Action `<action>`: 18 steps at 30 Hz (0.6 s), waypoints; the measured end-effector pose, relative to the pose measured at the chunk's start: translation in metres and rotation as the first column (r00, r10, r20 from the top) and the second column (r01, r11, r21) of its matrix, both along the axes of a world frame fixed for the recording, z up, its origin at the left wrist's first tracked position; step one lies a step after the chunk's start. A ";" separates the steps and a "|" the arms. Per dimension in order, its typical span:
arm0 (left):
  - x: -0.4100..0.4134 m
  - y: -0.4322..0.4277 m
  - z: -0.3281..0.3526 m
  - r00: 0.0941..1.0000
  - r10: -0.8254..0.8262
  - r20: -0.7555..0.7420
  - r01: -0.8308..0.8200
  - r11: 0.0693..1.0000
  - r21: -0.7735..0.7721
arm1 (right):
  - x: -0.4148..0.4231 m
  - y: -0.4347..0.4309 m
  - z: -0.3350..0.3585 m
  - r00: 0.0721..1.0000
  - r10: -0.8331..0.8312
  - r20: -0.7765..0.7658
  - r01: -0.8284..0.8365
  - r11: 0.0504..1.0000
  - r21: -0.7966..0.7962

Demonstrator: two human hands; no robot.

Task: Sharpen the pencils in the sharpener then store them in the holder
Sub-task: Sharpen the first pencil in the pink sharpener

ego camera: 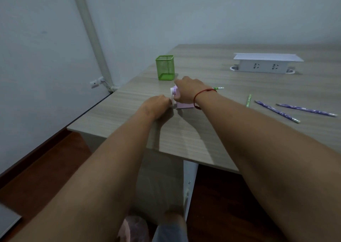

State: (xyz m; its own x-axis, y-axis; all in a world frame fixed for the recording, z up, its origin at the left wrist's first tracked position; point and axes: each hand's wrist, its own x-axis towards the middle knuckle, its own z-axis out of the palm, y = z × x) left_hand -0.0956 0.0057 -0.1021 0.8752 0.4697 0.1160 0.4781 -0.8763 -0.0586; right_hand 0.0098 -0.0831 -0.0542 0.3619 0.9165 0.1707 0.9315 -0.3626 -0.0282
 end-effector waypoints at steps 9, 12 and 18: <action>0.014 0.027 0.023 0.999 -0.050 0.015 0.049 0.997 0.056 | 0.006 0.000 -0.004 0.998 0.042 -0.040 -0.042 0.999 0.008; 0.015 0.029 0.041 0.993 -0.099 0.070 0.085 0.980 0.179 | 0.005 -0.002 -0.001 0.999 0.036 -0.028 -0.036 0.999 -0.001; 0.005 0.017 0.065 0.967 -0.184 0.178 0.129 0.951 0.280 | 0.001 -0.005 0.009 1.000 -0.004 -0.014 0.004 1.000 -0.023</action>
State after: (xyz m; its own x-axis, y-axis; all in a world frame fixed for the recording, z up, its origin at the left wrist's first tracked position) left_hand -0.0902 0.0231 -0.0375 0.8813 0.2574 0.3963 0.3619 -0.9069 -0.2156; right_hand 0.0111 -0.0879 -0.0449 0.3680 0.9185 0.1447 0.9295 -0.3672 -0.0333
